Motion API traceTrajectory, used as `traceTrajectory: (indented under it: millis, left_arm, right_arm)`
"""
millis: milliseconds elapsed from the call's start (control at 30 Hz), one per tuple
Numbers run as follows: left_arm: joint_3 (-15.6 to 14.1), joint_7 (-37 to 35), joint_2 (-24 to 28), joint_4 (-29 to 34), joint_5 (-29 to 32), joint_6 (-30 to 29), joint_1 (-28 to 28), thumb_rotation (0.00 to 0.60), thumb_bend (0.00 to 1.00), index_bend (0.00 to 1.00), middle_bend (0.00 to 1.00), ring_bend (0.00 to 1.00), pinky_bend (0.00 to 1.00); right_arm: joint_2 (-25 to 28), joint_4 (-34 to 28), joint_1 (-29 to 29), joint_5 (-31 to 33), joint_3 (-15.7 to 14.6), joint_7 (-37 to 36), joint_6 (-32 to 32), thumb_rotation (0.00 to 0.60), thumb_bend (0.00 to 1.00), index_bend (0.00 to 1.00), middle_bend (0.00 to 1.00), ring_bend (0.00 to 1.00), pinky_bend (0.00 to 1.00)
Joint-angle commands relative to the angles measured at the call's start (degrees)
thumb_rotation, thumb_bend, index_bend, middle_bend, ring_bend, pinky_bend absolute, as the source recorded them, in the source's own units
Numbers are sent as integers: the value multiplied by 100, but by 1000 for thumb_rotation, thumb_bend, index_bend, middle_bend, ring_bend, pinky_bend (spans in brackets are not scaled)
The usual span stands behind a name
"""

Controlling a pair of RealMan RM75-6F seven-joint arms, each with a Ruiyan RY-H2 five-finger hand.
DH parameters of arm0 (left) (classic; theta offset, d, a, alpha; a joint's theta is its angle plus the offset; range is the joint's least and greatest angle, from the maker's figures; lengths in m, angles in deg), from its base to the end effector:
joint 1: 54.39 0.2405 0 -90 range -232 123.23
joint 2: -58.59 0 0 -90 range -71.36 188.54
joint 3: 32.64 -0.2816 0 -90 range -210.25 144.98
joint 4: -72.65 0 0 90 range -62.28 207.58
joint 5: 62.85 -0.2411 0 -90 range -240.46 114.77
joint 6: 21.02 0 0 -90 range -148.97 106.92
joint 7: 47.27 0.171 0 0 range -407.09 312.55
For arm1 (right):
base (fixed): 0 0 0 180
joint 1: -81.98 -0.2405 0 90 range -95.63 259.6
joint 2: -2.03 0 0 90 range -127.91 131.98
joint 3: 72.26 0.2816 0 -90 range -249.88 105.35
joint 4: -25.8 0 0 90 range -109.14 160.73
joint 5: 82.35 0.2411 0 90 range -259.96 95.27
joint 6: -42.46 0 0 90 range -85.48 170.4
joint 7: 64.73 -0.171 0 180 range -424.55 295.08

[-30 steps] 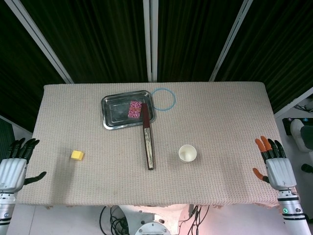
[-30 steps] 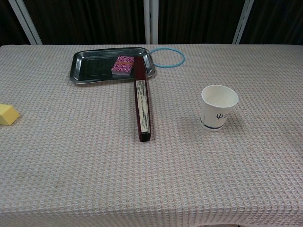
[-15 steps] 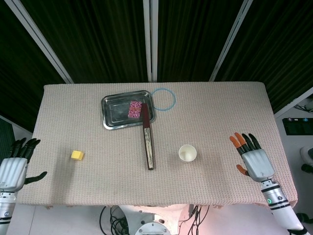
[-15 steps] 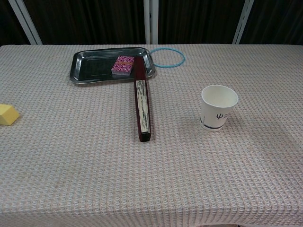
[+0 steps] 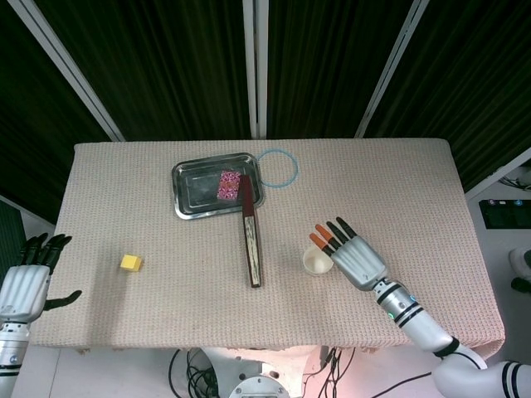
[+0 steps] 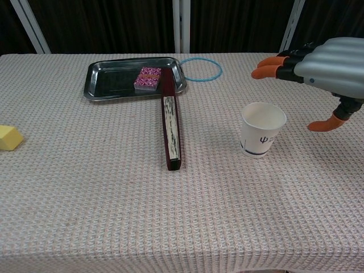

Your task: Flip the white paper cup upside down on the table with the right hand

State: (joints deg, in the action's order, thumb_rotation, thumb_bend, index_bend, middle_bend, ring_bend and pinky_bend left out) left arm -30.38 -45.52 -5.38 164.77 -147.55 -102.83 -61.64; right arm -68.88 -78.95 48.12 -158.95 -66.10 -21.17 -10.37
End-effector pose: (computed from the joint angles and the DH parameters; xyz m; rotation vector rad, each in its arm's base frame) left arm -0.3464 0.2244 0.1339 -1.4380 -0.9075 -0.8586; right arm -0.1706 -0.3172 0.0069 2.1302 -0.4270 0.6532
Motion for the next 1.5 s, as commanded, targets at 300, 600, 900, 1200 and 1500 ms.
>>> traceTrajectory:
  millis: [300,600,900,1200,1500]
  left_arm:
    - [-9,-53,2,-20,-31,-18,-1,600,47,106,83,0,58]
    - [-10,-32,3,-4,-19,-13,-4,600,46,106,83,0,58]
    - [-13,-52,14,1,-8,0,-7,600,47,106,83,0,58]
    - [-15,-66,22,13,-2,6,-8,600,47,106,83,0,58]
    - [-21,-94,32,18,9,22,-7,600,47,106,83,0,58]
  right_arm:
    - [-548,-124,-586,1007,-177,1362,124,600,137,0,0,0,0]
    - [-771,31,-807,1248,-407,1793,-44,600,156,13,96,0,0]
    - [-1013,301,-863,1074,-584,1984,-378,600,176,288,295,0,0]
    - [-1004,359,-832,655,-564,1500,-649,600,176,471,390,8,0]
    - [-759,879,-104,279,-267,-2381,-1062,600,176,486,412,41,0]
